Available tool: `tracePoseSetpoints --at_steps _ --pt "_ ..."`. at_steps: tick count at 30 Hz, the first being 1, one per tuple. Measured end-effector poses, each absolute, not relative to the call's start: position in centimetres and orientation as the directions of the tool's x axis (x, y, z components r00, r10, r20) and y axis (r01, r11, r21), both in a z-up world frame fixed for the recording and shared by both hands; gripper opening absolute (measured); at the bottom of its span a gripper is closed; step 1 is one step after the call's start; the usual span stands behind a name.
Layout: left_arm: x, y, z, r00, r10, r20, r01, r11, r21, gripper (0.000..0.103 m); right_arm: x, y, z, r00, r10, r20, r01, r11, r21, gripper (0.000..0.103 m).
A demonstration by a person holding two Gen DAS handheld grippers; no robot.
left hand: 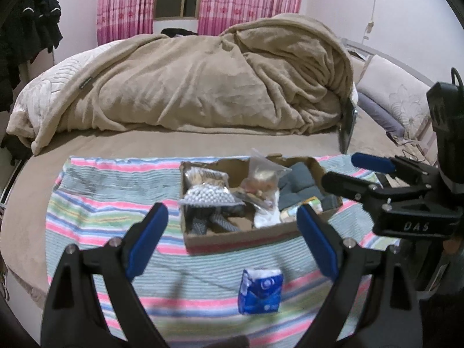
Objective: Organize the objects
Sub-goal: 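Withdraw both tools from the box toward the blue tissue pack, then close the right tool on the blue Vinda tissue pack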
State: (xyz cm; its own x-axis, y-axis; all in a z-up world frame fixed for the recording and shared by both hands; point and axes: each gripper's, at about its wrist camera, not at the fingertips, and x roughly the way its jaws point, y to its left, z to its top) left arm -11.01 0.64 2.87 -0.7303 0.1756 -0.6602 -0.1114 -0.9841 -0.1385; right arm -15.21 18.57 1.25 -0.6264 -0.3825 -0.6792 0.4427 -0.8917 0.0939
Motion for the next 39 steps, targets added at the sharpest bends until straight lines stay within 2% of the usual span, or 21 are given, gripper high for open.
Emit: tracePoseSetpoints --at_steps 17,24,39 --pt "-3.6 0.9 4.1 -0.742 0.189 -0.643 -0.125 -0.982 -0.144 0.091 -7.6 18.6 3.4 -0.647 -0.383 -0.66 0.452 -0.889 0.072 0.086" --pt "-1.1 -0.3 3.4 -0.741 0.184 -0.646 -0.106 -0.982 -0.158 0.091 -5.7 17.5 1.6 -0.618 -0.382 -0.687 0.468 -0.881 0.07 0.086" --pt "-0.3 -3.2 -2.3 -0.674 0.194 -0.712 -0.062 -0.976 -0.208 0.091 -4.7 15.0 -3.4 -0.541 -0.356 -0.762 0.463 -0.882 0.083 0.086"
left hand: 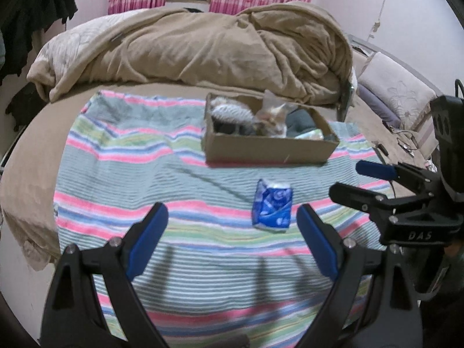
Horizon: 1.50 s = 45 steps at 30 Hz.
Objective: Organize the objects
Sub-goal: 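Close the right tool on the blue Vinda tissue pack, then lift the tissue pack with right tool and carry it over the box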
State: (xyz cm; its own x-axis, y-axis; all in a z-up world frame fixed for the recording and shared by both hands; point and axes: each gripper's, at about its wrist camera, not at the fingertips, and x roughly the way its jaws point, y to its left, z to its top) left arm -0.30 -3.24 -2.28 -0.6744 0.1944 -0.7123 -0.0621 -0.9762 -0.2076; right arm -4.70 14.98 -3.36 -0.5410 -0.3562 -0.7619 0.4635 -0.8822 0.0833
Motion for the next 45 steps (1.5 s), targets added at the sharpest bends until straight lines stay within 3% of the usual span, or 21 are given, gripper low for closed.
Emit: tracePoseSetpoints --at_steps 12,37,42,45 --pt "-2.4 -7.1 -7.3 -0.624 0.173 -0.762 0.003 -0.975 -0.224 0.091 -6.9 12.2 -8.8 -0.462 -0.313 -0.83 0.455 -0.887 0.082 0.086" --pt "-6.8 -7.4 -11.8 -0.557 0.19 -0.808 0.004 -0.973 -0.232 0.091 -11.2 10.6 -14.6 -0.384 -0.251 -0.889 0.431 -0.9 0.068 0.085" --pt "-6.7 -7.4 -11.6 -0.563 0.187 -0.805 0.004 -0.973 -0.229 0.091 -11.0 10.7 -14.5 -0.399 -0.239 -0.886 0.437 -0.898 0.045 0.064" --pt "-6.4 -7.2 -11.1 -0.568 0.187 -0.801 0.003 -0.973 -0.229 0.091 -10.6 10.7 -14.2 -0.401 -0.246 -0.883 0.455 -0.89 0.041 0.061"
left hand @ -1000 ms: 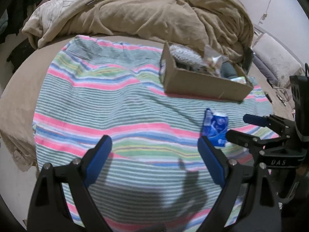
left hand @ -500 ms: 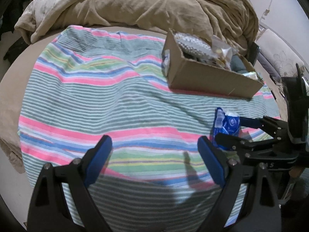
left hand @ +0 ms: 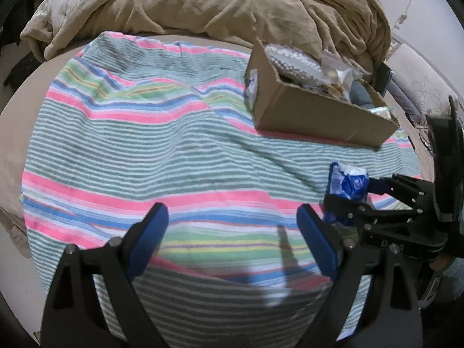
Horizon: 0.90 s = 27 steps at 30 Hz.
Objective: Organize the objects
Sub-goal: 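Lift the tissue pack with right tool and carry it over the box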
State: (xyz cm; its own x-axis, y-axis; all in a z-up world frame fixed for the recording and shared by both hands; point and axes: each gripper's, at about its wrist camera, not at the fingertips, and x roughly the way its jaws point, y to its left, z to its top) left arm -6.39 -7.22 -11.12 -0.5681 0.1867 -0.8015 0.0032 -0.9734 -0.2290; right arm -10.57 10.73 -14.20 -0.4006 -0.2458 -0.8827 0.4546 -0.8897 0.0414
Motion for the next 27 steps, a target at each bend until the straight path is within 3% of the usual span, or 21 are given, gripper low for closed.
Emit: tracePoseSetpoints --at_steps 27 --pt "-2.6 -3.0 -2.8 -0.651 0.187 -0.736 -0.063 -0.979 -0.194 0.091 -5.8 15.9 -5.5 -0.527 -0.319 -0.788 0.438 -0.896 0.07 0.06"
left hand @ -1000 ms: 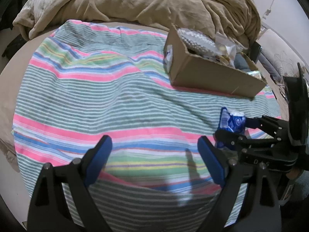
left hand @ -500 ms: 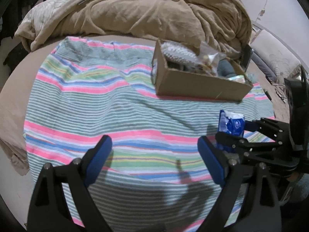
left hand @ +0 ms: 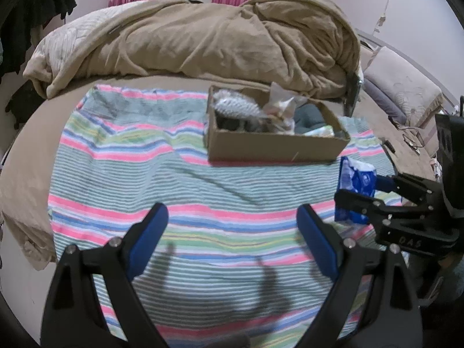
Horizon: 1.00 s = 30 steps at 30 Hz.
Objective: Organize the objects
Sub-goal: 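Lift the tissue pack with right tool and carry it over the box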
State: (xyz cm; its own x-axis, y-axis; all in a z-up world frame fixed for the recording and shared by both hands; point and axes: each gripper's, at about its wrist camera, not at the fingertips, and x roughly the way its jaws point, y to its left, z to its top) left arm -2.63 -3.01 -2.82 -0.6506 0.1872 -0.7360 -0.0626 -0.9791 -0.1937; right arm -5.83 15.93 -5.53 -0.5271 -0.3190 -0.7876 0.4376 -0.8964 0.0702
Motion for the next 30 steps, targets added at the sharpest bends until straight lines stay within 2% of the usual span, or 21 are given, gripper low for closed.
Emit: tracePoseSetpoints --at_steps 19,30 --pt "-4.8 -0.1 4.2 -0.726 0.19 -0.661 -0.116 -0.981 -0.155 0.091 -8.0 18.7 3.2 -0.635 -0.361 -0.683 0.456 -0.889 0.046 0.06" --pt "-10.2 0.2 4.3 -0.731 0.182 -0.658 -0.109 -0.983 -0.151 0.091 -12.9 19.0 3.6 -0.645 -0.359 -0.675 0.455 -0.89 0.039 0.06"
